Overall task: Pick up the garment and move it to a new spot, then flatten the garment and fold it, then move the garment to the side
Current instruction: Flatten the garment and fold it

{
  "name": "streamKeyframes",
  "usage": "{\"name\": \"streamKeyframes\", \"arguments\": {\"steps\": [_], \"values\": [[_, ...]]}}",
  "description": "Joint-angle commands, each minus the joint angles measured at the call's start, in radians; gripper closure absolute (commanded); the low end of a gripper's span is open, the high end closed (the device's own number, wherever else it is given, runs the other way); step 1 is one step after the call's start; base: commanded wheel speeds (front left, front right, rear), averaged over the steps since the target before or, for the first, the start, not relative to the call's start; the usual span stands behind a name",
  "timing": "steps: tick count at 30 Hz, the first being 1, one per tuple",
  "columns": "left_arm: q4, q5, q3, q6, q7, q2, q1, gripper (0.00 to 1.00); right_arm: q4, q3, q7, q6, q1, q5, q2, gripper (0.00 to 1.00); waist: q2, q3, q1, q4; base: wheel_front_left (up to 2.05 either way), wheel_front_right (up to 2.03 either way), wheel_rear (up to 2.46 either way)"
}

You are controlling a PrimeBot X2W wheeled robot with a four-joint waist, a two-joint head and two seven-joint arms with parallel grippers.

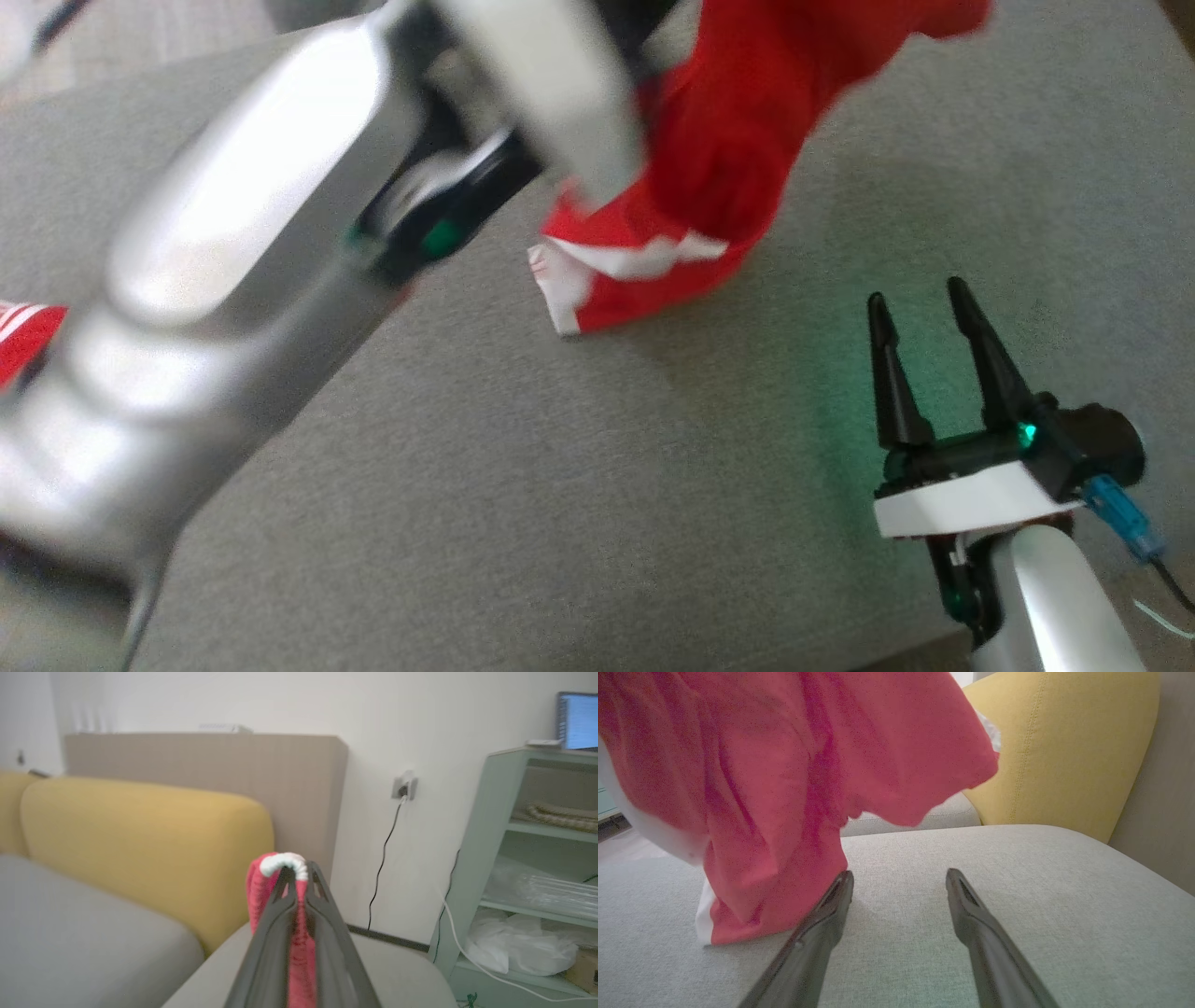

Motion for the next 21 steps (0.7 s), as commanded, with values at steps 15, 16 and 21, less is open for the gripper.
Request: {"name": "streamKeyframes", "arguments": {"steps": [15, 16, 21], "values": [[-0.120, -0.069, -0.017, 0.092, -0.154, 0.261, 0.588, 1.00, -0.031, -0.018, -0.002, 0.007, -0.025, 0.099, -0.082, 0.00, 0.0000, 0.051, 0.0000, 0.167, 0.00, 0.00, 0.00], [-0.117, -0.071, -0.017, 0.089, -0.162, 0.260, 0.595, 1.00, -0.016, -0.013, -0.002, 0.007, -0.035, 0.121, -0.097, 0.00, 0.0000, 0.052, 0.0000, 0.175, 0.00, 0.00, 0.00], [-0.096, -0.062, -0.016, 0.082, -0.185, 0.261, 0.601, 1.00, 0.083, 0.019, -0.002, 0.007, -0.081, 0.240, -0.164, 0.00, 0.0000, 0.046, 0.0000, 0.209, 0.00, 0.00, 0.00]]}}
